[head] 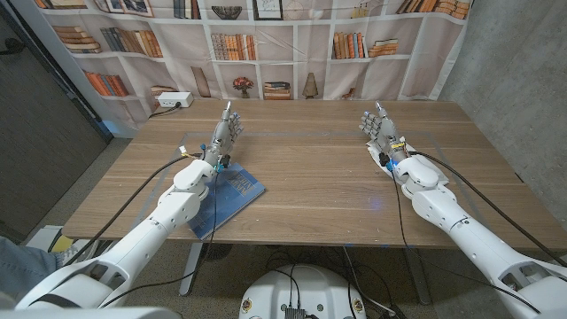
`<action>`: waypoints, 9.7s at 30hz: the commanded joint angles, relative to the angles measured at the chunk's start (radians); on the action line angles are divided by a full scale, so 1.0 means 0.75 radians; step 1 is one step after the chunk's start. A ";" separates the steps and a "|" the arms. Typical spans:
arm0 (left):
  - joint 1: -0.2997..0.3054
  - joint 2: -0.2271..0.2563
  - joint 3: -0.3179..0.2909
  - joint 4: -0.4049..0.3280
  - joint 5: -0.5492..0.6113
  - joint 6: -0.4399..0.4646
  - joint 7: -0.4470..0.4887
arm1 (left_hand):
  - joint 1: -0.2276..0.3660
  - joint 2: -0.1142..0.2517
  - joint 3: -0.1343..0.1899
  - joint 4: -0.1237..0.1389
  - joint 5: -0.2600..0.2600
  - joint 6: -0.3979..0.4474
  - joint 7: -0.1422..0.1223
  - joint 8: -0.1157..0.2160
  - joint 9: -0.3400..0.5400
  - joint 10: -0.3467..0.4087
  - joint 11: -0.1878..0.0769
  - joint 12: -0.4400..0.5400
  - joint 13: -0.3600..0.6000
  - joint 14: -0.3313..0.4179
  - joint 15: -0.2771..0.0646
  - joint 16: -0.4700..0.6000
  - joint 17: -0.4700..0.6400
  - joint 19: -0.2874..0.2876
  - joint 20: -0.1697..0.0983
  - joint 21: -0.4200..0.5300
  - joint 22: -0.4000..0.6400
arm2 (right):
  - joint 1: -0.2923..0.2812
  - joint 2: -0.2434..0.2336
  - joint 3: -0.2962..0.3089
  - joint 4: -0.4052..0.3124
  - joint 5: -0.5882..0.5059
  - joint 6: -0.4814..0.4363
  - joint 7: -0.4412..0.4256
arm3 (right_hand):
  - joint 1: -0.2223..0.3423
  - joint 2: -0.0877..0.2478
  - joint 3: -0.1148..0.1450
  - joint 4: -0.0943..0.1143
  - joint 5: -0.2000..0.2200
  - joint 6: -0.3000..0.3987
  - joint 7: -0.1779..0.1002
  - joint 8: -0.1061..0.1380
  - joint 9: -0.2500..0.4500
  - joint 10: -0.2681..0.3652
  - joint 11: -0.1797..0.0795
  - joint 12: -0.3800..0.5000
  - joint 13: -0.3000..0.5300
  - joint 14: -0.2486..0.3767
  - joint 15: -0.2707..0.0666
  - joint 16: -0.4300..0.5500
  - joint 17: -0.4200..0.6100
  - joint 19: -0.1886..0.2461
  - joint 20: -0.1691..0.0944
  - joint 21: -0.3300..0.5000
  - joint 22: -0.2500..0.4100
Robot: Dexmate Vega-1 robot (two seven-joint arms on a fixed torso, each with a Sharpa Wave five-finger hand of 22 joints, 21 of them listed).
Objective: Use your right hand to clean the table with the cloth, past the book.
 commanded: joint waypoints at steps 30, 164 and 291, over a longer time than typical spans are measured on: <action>-0.029 0.080 0.024 -0.096 0.004 0.045 -0.126 | 0.063 0.055 0.006 -0.005 0.017 0.116 0.006 0.022 0.005 0.117 0.002 0.026 0.007 0.103 0.000 0.012 0.003 0.076 -0.004 0.018 0.004 | -0.174 -0.091 0.063 -0.118 -0.230 0.285 -0.156 | 0.084 0.004 0.014 -0.046 0.001 0.132 -0.067 0.030 0.009 0.146 -0.096 0.038 0.003 0.160 -0.089 0.023 -0.001 0.154 -0.053 0.011 0.004; 0.132 0.211 -0.012 -0.400 -0.030 0.215 0.004 | 0.169 0.168 0.026 -0.031 -0.049 0.268 -0.033 0.006 0.008 0.250 0.011 0.005 0.011 0.223 0.034 -0.006 0.006 0.083 0.063 -0.006 0.007 | -0.311 -0.553 -0.150 -0.800 -1.002 -1.269 -0.576 | 0.461 -0.052 0.047 -0.103 0.133 -0.009 -0.189 -0.010 0.018 -0.102 -0.110 -0.029 0.010 -0.097 -0.053 -0.010 -0.001 -0.136 0.029 -0.094 0.003; 0.178 0.251 -0.027 -0.465 -0.055 0.258 0.018 | 0.185 0.195 0.001 -0.028 -0.088 0.323 -0.032 -0.006 0.012 0.276 0.015 -0.011 0.015 0.234 0.034 -0.012 0.007 0.069 0.106 -0.005 0.010 | -0.357 -0.516 -0.180 -0.964 -1.257 -1.071 -0.727 | 1.373 0.255 0.207 -0.017 -0.024 1.086 -0.378 0.020 0.069 1.196 -0.381 0.036 0.031 1.429 -0.390 0.055 0.044 0.953 -0.249 0.685 0.095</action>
